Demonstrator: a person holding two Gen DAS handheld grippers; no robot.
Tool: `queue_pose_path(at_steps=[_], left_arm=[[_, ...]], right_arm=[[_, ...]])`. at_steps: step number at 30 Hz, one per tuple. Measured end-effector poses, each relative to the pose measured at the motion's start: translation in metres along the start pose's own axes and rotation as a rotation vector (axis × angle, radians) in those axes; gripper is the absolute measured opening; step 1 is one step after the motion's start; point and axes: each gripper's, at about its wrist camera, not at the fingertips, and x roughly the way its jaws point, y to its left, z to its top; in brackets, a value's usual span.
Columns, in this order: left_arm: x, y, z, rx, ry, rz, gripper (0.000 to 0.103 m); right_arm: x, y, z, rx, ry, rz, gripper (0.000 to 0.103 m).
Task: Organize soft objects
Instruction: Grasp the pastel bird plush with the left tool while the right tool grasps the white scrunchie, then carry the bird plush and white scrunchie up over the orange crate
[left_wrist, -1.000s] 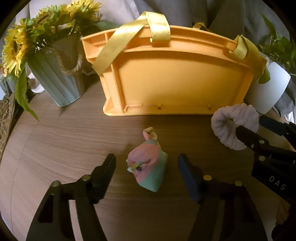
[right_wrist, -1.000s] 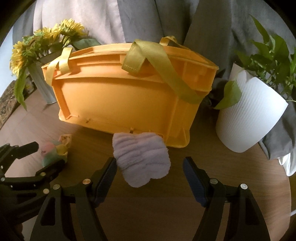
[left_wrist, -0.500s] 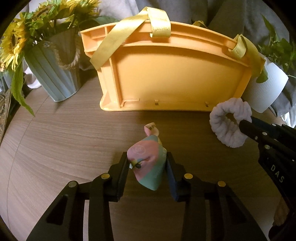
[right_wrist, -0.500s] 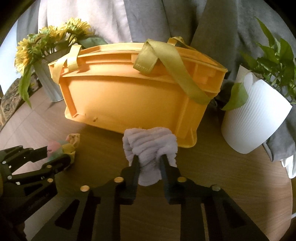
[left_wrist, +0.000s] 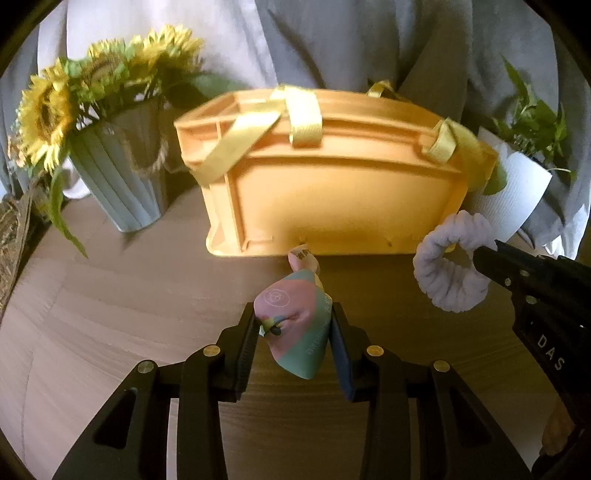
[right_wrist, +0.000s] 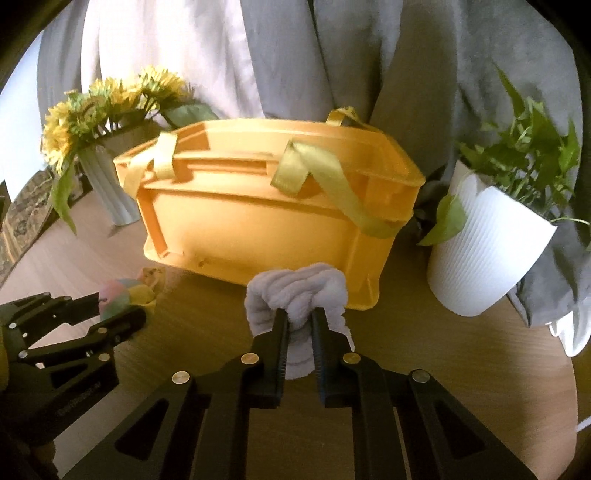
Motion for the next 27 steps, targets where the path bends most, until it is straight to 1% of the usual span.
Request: queue_pose_path(at_steps=[8, 17, 27], left_arm=[[-0.034, -0.003, 0.008, 0.005, -0.078, -0.005, 0.037], [-0.074, -0.005, 0.019, 0.022, -0.183, -0.015, 0.037], [-0.108, -0.006, 0.036, 0.023, -0.291, -0.023, 0.037]], right_arm=[[-0.029, -0.002, 0.007, 0.008, -0.051, -0.005, 0.014], [-0.062, 0.000, 0.018, 0.014, -0.128, -0.013, 0.014], [-0.093, -0.003, 0.032, 0.042, -0.224, -0.029, 0.014]])
